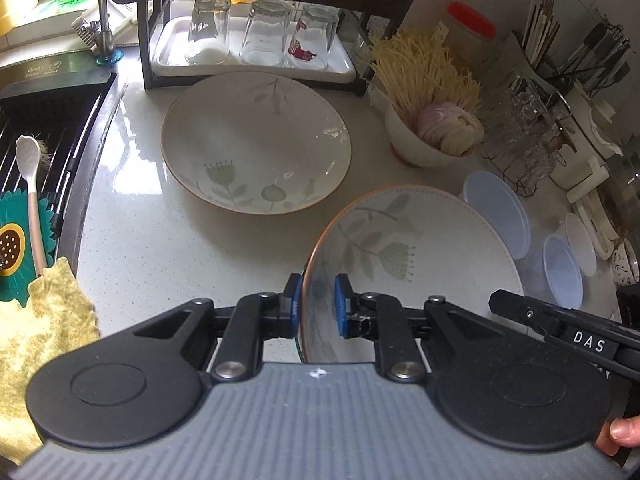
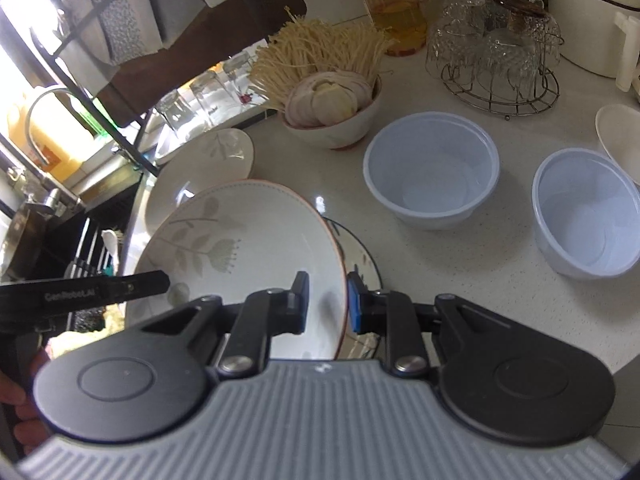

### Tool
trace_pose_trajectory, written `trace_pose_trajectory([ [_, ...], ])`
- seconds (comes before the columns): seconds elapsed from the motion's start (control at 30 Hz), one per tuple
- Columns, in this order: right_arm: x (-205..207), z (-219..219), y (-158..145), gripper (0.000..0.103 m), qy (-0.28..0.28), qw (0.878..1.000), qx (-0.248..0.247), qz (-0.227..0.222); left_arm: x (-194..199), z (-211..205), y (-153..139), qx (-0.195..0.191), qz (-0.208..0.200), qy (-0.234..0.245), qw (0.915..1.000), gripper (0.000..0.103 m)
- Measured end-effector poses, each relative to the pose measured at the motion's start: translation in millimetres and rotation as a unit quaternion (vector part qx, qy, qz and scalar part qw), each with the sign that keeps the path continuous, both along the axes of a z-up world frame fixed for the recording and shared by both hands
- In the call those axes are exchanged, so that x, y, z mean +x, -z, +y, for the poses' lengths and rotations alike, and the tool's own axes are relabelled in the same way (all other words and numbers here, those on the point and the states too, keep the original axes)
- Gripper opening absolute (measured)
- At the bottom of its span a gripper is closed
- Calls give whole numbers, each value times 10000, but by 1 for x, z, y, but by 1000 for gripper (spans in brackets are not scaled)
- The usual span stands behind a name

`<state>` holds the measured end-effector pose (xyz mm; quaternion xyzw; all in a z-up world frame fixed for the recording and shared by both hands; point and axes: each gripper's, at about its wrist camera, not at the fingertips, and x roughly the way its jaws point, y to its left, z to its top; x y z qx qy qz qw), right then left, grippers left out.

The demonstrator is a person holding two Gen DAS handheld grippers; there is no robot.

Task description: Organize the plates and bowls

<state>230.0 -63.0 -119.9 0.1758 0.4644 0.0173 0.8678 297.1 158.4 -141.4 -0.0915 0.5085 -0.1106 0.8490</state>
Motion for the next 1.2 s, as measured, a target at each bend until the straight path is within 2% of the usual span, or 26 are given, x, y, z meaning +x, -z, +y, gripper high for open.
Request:
trace_pose_trajectory([
  [0.2,7,-4,11,23,-250,9993,-293,-17,6,-9,17,77,244,-88,9996,20],
  [0.47,10,-6,21,23,-376,9985,-387,44,10,-23,24,475,405,-22,9980,20],
  [0.77,12,-4,25,25,-504,9972,-557,-9,13,-30,24,664,369,-22,9971,21],
  [0.9,14,-6,24,25,-542,9976,-427,-53,12,-29,22,720,366,-113,9967,28],
  [0.97,13,-6,22,25,-497,9980,-400,-49,10,-26,20,609,358,-101,9975,33],
  [1.2,8,-10,8,25,-426,9982,-349,-220,-5,-27,3,539,89,-225,9983,34],
])
